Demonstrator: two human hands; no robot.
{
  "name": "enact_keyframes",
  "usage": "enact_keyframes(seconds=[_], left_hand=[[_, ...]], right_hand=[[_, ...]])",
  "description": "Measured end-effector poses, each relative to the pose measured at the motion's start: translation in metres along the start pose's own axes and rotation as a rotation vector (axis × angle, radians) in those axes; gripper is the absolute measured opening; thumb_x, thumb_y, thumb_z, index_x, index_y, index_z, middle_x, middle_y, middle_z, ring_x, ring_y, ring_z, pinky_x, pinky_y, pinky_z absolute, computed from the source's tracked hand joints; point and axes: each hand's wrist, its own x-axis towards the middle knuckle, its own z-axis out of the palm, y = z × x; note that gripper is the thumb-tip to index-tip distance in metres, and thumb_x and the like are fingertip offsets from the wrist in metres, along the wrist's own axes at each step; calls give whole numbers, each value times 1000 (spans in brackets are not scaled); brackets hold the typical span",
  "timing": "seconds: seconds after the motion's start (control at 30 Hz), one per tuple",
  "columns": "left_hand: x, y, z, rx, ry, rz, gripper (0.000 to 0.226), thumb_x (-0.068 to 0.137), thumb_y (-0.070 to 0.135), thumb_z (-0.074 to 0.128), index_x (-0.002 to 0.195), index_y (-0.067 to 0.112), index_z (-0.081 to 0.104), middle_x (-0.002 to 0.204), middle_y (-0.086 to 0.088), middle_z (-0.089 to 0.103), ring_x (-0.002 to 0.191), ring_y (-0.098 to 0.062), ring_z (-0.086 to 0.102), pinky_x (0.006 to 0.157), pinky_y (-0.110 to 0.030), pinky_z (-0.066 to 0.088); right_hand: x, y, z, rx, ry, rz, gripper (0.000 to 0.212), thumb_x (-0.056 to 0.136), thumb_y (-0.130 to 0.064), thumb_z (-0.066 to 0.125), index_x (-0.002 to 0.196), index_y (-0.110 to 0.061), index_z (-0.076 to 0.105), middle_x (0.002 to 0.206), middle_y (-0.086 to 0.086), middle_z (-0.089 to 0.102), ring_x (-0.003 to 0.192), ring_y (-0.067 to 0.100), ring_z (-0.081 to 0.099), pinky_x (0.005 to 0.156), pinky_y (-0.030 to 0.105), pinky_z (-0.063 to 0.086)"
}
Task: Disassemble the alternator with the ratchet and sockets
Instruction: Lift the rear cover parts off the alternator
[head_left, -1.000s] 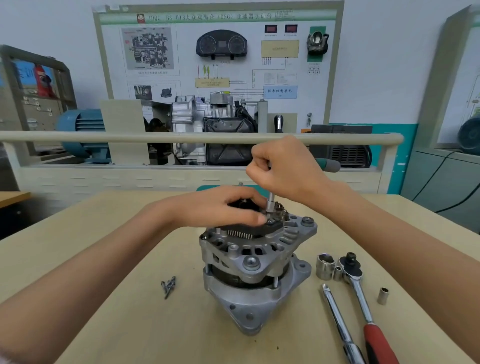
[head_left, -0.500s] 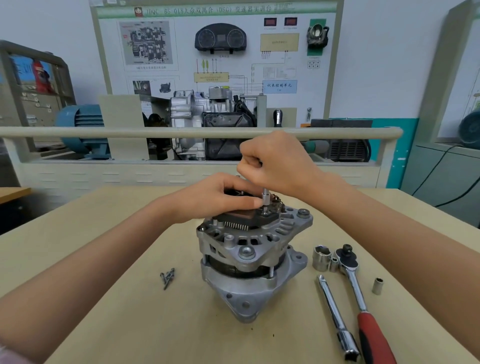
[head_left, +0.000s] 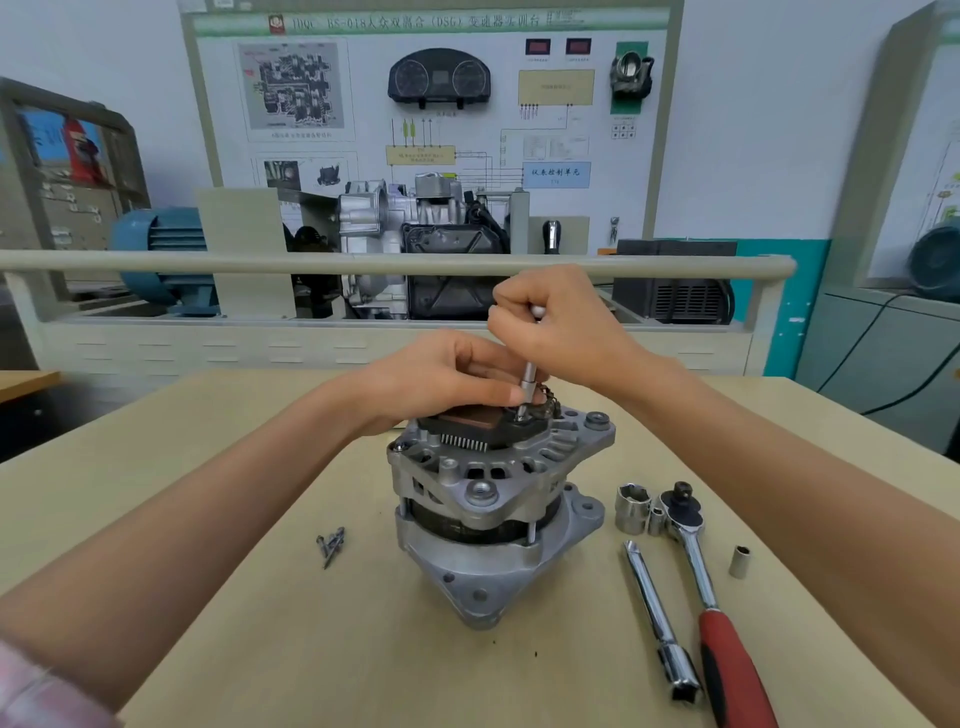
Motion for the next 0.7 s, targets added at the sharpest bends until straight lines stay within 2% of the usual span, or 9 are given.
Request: enact_keyframes(seconds=[0.13, 0.27, 0.4, 0.5, 0.6, 0.67, 0.7], left_hand=[[2, 2, -1, 3, -69, -30, 20, 88, 12, 63, 99, 27, 71, 94, 10, 74, 81, 4, 66, 67, -8, 48], [1, 0, -3, -36, -90, -43, 18, 83, 19, 63, 97, 26, 73, 99, 9, 74, 89, 2, 66, 72, -10, 49], [0, -4, -5, -19, -77, -19, 19, 86, 16, 61, 103, 18, 69, 104, 5, 73, 100, -8, 66, 86, -20, 53], [1, -2, -3, -29, -65, -26, 20, 79, 23, 65, 98, 22, 72, 102, 4, 74, 98, -6, 67, 79, -14, 50], [-1, -1, -2, -29, -45, -11, 18, 77, 20, 68, 94, 20, 73, 96, 4, 75, 92, -7, 68, 76, -13, 51], [-1, -2, -1, 17, 43, 3, 14, 77, 11, 73, 88, 19, 70, 88, 0, 75, 87, -12, 70, 76, -22, 55], [-1, -3, -1, 57, 109, 0, 15, 76, 7, 74, 83, 20, 69, 83, -1, 74, 83, -13, 70, 78, -27, 57]], right_hand=[[-3, -1, -4, 41, -8, 37, 49, 76, 9, 51, 50, -20, 20, 49, 1, 18, 48, 6, 18, 49, 19, 16], [3, -10, 2, 24, -49, -7, 49, 75, 6, 52, 49, -21, 20, 47, -2, 19, 48, 9, 19, 50, 23, 19], [9, -18, 11, 57, -50, 11, 48, 76, 4, 51, 47, -20, 21, 44, -5, 18, 45, 8, 18, 48, 14, 22], [6, -18, 9, 57, -12, 45, 49, 77, 6, 51, 47, -19, 22, 45, -3, 19, 45, 8, 18, 48, 12, 24], [2, -26, 4, -175, -61, 19, 45, 82, -5, 53, 49, -19, 25, 45, -4, 26, 47, 10, 25, 51, 27, 25], [1, -35, 9, -535, -81, 58, 34, 87, -20, 49, 57, -15, 35, 51, -4, 32, 54, 15, 36, 55, 30, 29], [1, -38, 14, -713, -40, 128, 28, 89, -26, 46, 64, -14, 39, 56, -3, 33, 59, 18, 40, 57, 30, 30]])
